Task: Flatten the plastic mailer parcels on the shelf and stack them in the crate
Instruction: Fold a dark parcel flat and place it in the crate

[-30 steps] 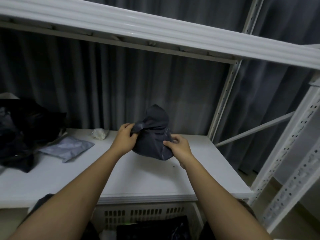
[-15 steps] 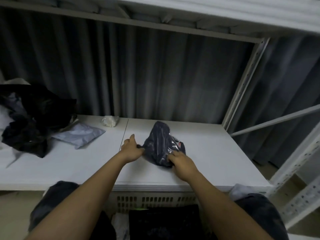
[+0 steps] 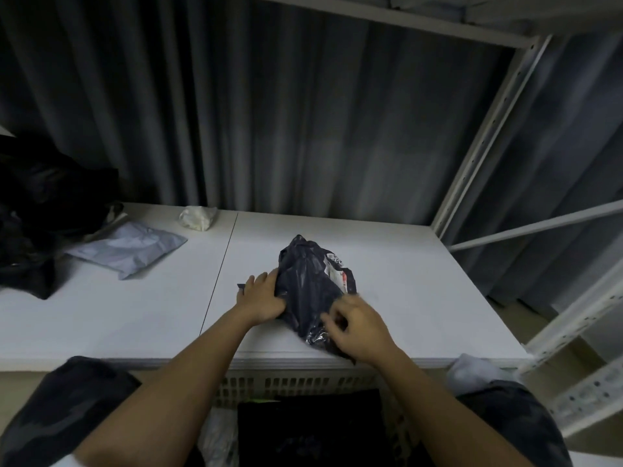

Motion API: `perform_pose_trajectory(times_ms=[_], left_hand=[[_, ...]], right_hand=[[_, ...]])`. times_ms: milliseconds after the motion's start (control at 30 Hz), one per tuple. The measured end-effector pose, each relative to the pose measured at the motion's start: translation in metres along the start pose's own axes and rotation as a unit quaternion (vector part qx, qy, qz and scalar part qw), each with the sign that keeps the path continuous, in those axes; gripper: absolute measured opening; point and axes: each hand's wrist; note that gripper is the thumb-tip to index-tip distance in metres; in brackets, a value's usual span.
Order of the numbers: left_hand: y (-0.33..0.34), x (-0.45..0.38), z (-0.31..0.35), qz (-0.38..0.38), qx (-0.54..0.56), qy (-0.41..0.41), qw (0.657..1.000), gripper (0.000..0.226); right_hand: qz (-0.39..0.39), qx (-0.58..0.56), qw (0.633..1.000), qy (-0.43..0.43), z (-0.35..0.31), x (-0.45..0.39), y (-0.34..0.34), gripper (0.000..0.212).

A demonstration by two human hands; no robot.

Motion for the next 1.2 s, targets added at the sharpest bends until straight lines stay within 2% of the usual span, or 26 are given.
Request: perform_pose_trajectory(times_ms=[67,100,200,267,333,400,467,500,533,567,600,667,700,767,833,900,967,1100,1167,1200], left_hand=[[0.005,-0.006,-0.005,0.000,0.010,0.000,1.000,0.084],[0.007,-0.013,-0.008,-0.002,0.020,-0.002,1.000,0.085],[0.011,-0.019,-0.012,-0.001,0.048,0.007,0.999,0.088],[0.011,-0.017,-0.014,-0.009,0.046,0.016,0.999,0.088],[0.011,-0.019,-0.020,-0.016,0.021,0.000,1.000,0.088],[0.011,-0.023,-0.031,-0.010,0.003,-0.026,1.000,0.085],[0.012,-0.027,-0.042,-0.011,-0.005,-0.039,0.999,0.080],[0.012,-0.027,-0.045,-0.018,-0.010,-0.040,0.999,0.079],[0.012,-0.027,-0.047,-0.029,-0.009,-0.040,0.999,0.078],[0.011,-0.028,-0.049,-0.040,-0.011,-0.038,0.998,0.078],[0.011,-0.028,-0.050,-0.049,-0.014,-0.035,0.998,0.079],[0.010,-0.033,-0.054,-0.058,-0.027,-0.028,0.998,0.083],[0.009,-0.035,-0.057,-0.060,-0.030,-0.022,0.998,0.079],[0.006,-0.041,-0.061,-0.043,-0.013,0.002,0.999,0.065],[-0.002,-0.042,-0.062,0.023,0.046,0.024,0.998,0.053],[-0.015,-0.047,-0.057,0.087,0.109,0.053,0.989,0.038],[-0.033,-0.050,-0.041,0.116,0.143,0.084,0.979,0.030],[-0.070,-0.047,0.004,0.137,0.224,0.124,0.957,0.035],[-0.085,-0.043,0.016,0.113,0.227,0.158,0.954,0.045],[-0.090,-0.042,0.018,0.080,0.193,0.168,0.963,0.046]], right_hand=[[0.114,-0.018,0.993,0.041,-0.001,-0.014,-0.006,0.031],[0.114,-0.021,0.991,0.064,0.003,-0.027,-0.007,0.032],[-0.050,-0.068,0.988,0.132,0.009,-0.051,-0.008,0.076],[-0.108,-0.078,0.982,0.137,0.014,-0.057,0.005,0.082],[-0.095,-0.124,0.977,0.147,0.014,-0.054,0.017,0.064],[-0.017,-0.162,0.975,0.152,0.012,-0.048,0.021,0.050],[0.071,-0.137,0.976,0.156,0.014,-0.051,0.017,0.049],[0.097,-0.112,0.975,0.164,0.018,-0.056,0.014,0.041],[0.096,-0.092,0.975,0.179,0.022,-0.064,0.010,0.032],[0.062,-0.085,0.974,0.202,0.026,-0.073,0.007,0.034],[0.011,-0.102,0.968,0.227,0.027,-0.081,0.002,0.046],[-0.054,-0.205,0.937,0.278,0.028,-0.097,0.000,0.063],[-0.056,-0.247,0.924,0.288,0.029,-0.101,0.001,0.062],[-0.023,-0.264,0.922,0.282,0.030,-0.105,0.003,0.043],[0.036,-0.266,0.927,0.264,0.031,-0.106,0.005,0.023],[0.074,-0.291,0.925,0.233,0.030,-0.106,0.002,0.015],[0.103,-0.303,0.925,0.205,0.027,-0.107,-0.005,0.010],[0.135,-0.260,0.940,0.175,0.021,-0.111,-0.023,0.009],[0.145,-0.248,0.945,0.158,0.017,-0.111,-0.031,0.007],[0.146,-0.247,0.946,0.152,0.015,-0.110,-0.034,0.006]])
Point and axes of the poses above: each hand's wrist, its own x-axis away from the middle knuckle, its own y-axis out of the palm, z = x × y, and after that the axes turned 7 degrees about -z, right-handed
